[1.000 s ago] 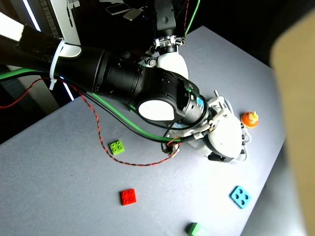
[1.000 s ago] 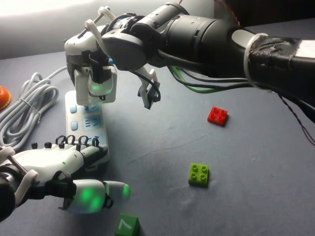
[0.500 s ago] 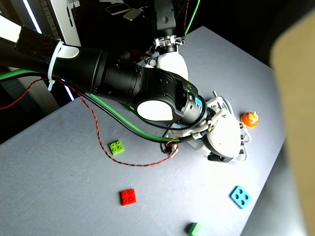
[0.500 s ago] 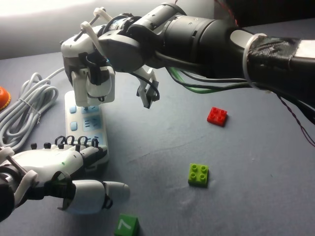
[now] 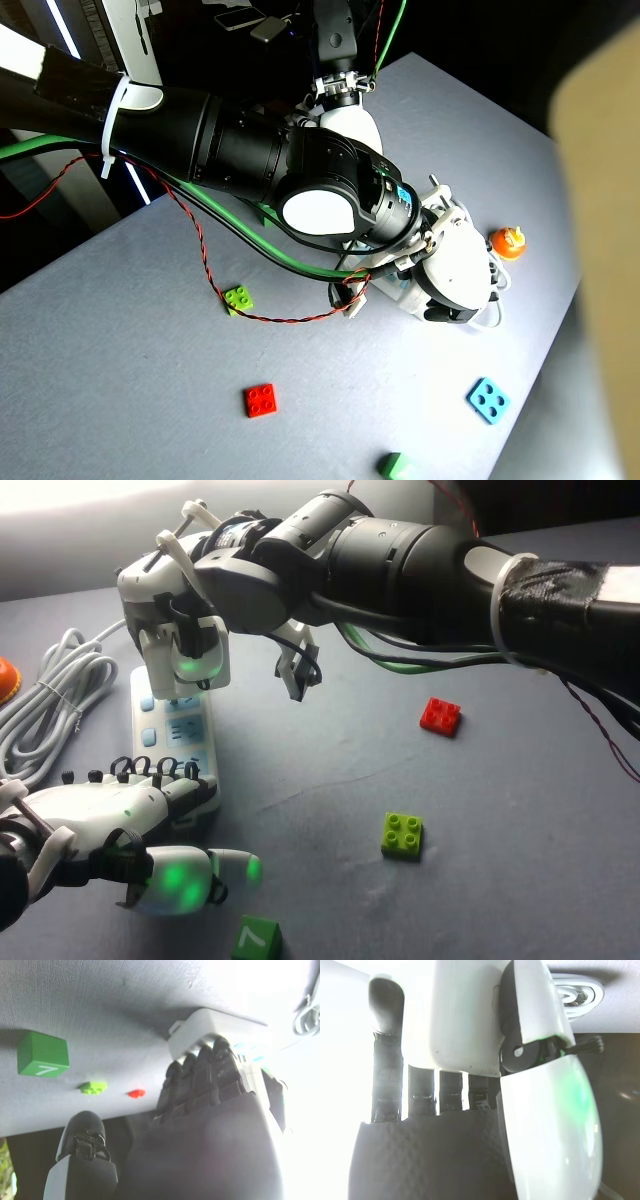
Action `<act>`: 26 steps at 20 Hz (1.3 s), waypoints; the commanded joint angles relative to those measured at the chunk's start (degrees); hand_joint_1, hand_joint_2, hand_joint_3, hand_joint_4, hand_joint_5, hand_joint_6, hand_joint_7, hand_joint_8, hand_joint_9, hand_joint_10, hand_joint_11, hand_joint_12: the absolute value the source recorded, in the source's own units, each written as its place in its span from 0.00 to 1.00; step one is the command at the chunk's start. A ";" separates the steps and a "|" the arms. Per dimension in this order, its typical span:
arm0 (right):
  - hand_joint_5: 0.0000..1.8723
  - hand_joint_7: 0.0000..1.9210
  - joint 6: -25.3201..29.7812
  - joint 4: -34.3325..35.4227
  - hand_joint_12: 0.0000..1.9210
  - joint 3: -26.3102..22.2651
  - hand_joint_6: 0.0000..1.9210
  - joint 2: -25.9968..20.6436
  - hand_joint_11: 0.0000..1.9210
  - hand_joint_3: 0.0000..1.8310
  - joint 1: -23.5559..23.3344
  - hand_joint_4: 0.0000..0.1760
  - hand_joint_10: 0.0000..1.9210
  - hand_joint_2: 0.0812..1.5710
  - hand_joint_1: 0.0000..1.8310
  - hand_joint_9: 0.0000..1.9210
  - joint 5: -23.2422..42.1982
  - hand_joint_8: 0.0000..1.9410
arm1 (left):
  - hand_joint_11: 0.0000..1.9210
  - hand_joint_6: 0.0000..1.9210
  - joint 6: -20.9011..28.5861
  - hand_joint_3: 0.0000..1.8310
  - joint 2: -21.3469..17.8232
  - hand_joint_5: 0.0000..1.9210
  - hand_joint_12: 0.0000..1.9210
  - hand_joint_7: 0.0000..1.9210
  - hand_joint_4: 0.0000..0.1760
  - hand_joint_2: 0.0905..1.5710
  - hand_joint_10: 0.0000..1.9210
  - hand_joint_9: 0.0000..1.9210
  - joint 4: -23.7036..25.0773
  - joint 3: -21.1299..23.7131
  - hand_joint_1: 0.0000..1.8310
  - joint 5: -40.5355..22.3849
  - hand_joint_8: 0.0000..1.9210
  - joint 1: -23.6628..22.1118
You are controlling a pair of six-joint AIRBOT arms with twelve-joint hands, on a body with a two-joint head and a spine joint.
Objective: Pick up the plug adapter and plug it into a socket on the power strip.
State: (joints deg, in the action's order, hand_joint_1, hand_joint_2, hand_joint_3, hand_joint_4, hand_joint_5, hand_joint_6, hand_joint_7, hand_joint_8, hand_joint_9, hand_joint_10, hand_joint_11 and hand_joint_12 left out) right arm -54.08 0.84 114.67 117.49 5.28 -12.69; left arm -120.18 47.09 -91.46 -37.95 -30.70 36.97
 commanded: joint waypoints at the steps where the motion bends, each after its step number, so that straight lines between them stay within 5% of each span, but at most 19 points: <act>1: 0.48 0.50 0.40 0.97 0.75 -0.59 0.46 0.58 0.43 0.00 0.25 0.00 0.73 0.71 0.75 0.44 3.38 0.55 | 0.00 0.00 0.33 0.00 -0.05 0.01 0.01 0.03 0.00 0.73 0.00 0.02 -2.21 0.15 0.00 0.34 0.00 0.64; 26: 0.42 0.49 0.94 2.92 0.76 3.65 0.54 5.08 0.43 0.00 3.01 0.00 0.73 0.72 0.75 0.45 6.53 0.55 | 0.01 0.01 0.34 0.00 -0.05 0.02 0.00 0.03 0.00 0.74 0.01 0.03 -2.21 0.24 0.00 0.34 0.01 1.27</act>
State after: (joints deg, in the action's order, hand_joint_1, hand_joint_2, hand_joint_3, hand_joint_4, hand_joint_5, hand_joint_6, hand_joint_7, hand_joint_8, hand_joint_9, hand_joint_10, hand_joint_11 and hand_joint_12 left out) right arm -54.00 2.15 118.72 121.21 7.11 -10.04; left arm -120.11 46.85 -91.48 -37.78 -31.33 37.50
